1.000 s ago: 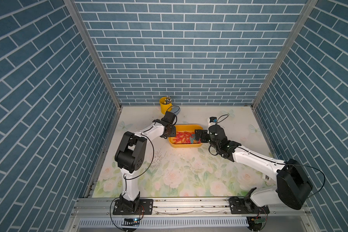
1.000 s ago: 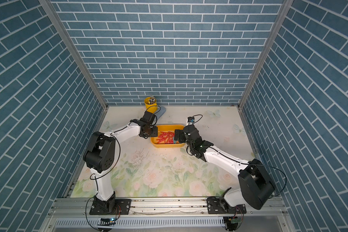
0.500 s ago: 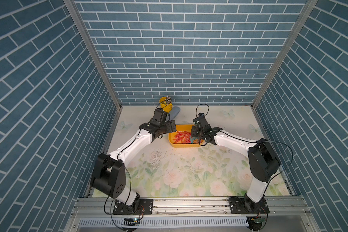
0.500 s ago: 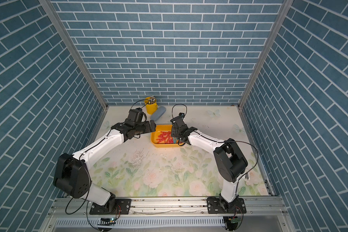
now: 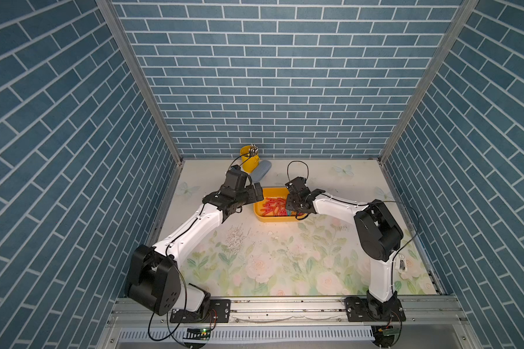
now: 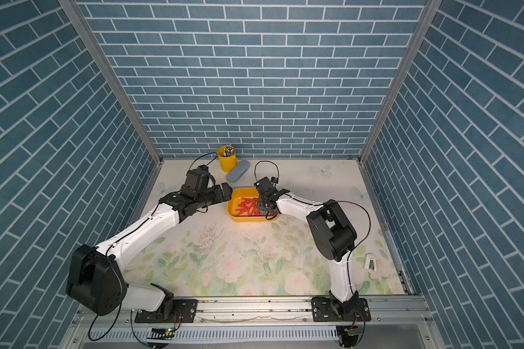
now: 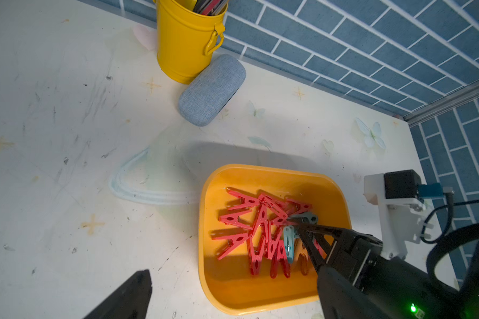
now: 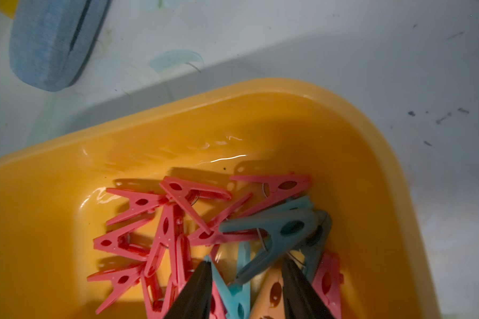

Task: Take the clothespins out of the storage box
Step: Pick up the clothespin from the storage box.

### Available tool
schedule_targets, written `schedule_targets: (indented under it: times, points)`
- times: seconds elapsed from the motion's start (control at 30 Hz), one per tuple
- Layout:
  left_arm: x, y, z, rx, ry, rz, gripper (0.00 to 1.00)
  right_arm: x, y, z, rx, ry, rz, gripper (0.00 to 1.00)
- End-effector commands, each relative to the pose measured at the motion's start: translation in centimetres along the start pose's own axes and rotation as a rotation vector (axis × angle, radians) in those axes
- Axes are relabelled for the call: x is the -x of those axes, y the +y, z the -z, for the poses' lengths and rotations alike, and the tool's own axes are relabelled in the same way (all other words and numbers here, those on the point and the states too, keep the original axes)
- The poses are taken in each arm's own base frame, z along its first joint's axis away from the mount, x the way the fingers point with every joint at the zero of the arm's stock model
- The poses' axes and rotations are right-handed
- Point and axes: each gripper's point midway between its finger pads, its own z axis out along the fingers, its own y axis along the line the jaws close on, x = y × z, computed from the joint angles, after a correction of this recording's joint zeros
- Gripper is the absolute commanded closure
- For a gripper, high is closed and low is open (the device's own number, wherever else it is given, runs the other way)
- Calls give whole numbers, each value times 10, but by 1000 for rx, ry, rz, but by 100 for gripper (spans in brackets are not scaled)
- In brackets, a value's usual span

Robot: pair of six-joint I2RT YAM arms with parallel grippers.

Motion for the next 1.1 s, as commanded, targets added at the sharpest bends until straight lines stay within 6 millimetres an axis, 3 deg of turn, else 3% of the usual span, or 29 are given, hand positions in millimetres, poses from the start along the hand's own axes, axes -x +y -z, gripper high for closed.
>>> schedule_targets:
  times: [0.0,0.33,0.6,0.83,1.07]
  points:
    - [0,1,5,-7,-12,-3,1,-1,-3,-6,-25,29,-49,59]
    - [1,0,9,-13,-13,2,0,-7,-16,-15,-58,58,-70,64]
    - [-1,3,13,-10,-17,9,0,-1,-17,-16,-61,44,-65,87]
    - [0,3,18,-13,-25,10,1,20,-6,9,-26,-18,-49,100]
    - [-3,0,19,-33,-16,10,1,26,1,44,-7,-57,2,100]
